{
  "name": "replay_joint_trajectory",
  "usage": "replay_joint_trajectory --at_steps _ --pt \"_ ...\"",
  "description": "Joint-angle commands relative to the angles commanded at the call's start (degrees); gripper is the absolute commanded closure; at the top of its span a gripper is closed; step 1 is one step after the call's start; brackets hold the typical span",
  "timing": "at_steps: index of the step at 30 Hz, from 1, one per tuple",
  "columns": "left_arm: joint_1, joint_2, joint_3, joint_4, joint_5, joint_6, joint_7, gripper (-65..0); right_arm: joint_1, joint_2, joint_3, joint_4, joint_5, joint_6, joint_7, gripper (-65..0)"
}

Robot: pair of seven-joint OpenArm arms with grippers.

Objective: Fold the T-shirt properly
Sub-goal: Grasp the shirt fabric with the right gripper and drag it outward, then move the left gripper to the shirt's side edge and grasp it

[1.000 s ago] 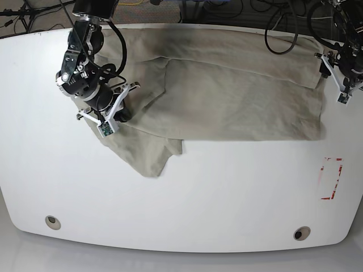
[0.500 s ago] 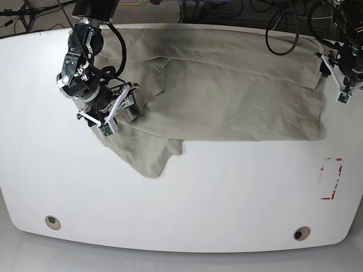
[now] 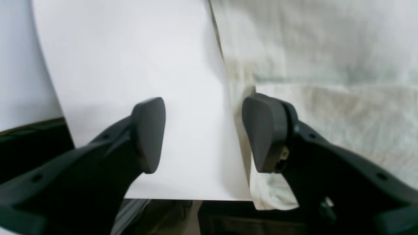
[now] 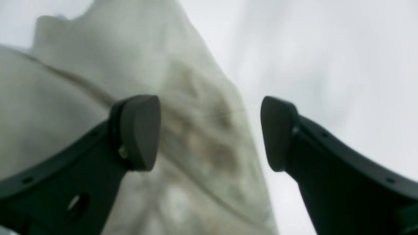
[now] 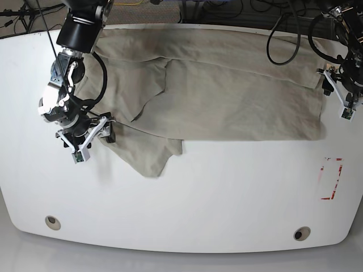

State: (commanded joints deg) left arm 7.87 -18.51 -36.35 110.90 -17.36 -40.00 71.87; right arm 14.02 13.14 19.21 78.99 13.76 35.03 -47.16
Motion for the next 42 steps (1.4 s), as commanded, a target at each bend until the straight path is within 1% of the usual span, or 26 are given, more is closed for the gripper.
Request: replay_joint_trajectory --at_steps 4,9,13,19,22,23,25,26,32,33,37,39,40,42 --pt "-1.8 0.0 -0.1 0.0 0.1 0.0 0.0 -38.5 1.5 1.3 -1.3 -7.2 0.0 0.00 5.1 -46.0" --pt "-2.8 0.0 -0.2 0.0 0.1 0.0 0.0 -38.5 3.3 2.5 -2.8 -13.7 0.0 0.00 8.7 -46.0" --pt "-3.5 0.0 -0.3 0.0 0.1 0.0 0.0 -38.5 3.3 3.1 -3.8 -15.7 0.0 0.00 10.0 -46.0" --pt "-3.6 0.0 -0.3 0.0 0.1 0.0 0.0 -38.5 2.0 2.5 -4.0 -15.5 0.4 0.00 9.9 -45.8" --pt "-4.0 0.0 -0.3 -0.1 0.2 0.0 0.0 -38.5 1.4 1.1 -4.0 -14.6 0.4 0.00 9.8 -44.5" --pt "-4.2 0.0 -0.3 -0.1 0.2 0.0 0.0 -38.5 1.2 0.3 -4.1 -13.6 0.0 0.00 9.8 -42.3" --pt "-4.6 -0.1 -0.3 -0.1 0.2 0.0 -0.1 -38.5 0.4 -0.3 -4.1 -13.1 0.0 0.00 9.7 -39.8" --pt "-5.0 -0.1 -0.3 -0.1 0.2 0.0 -0.2 -38.5 -0.3 -0.4 -4.1 -12.5 0.0 0.00 9.7 -37.4" --pt "-7.7 -0.2 -0.1 -0.3 0.2 0.0 -0.3 -38.8 -0.5 -0.6 -4.1 -12.4 0.0 0.00 9.3 -26.5" --pt "-8.4 -0.2 -0.1 -0.4 0.3 0.0 -0.3 -38.9 -0.5 -0.6 -4.1 -12.4 0.0 0.00 9.5 -23.5" --pt "-11.7 -0.1 0.0 -4.3 0.3 0.0 -0.4 -39.0 -0.5 -0.6 -4.1 -12.5 0.0 0.00 9.6 -7.8" --pt "-13.6 -0.1 0.0 -7.2 0.3 0.0 -0.8 -39.2 -0.5 -0.6 -4.1 -12.5 0.0 0.00 9.6 -1.9" --pt "-14.1 -0.2 0.0 -8.2 0.3 0.0 -1.0 -39.4 -0.5 -0.6 -4.1 -12.5 0.0 0.00 9.5 -1.0" --pt "-15.7 -0.3 0.1 -12.0 0.3 0.0 -1.8 -42.5 -0.5 -0.5 -4.1 -12.4 0.0 0.00 9.5 -0.2"
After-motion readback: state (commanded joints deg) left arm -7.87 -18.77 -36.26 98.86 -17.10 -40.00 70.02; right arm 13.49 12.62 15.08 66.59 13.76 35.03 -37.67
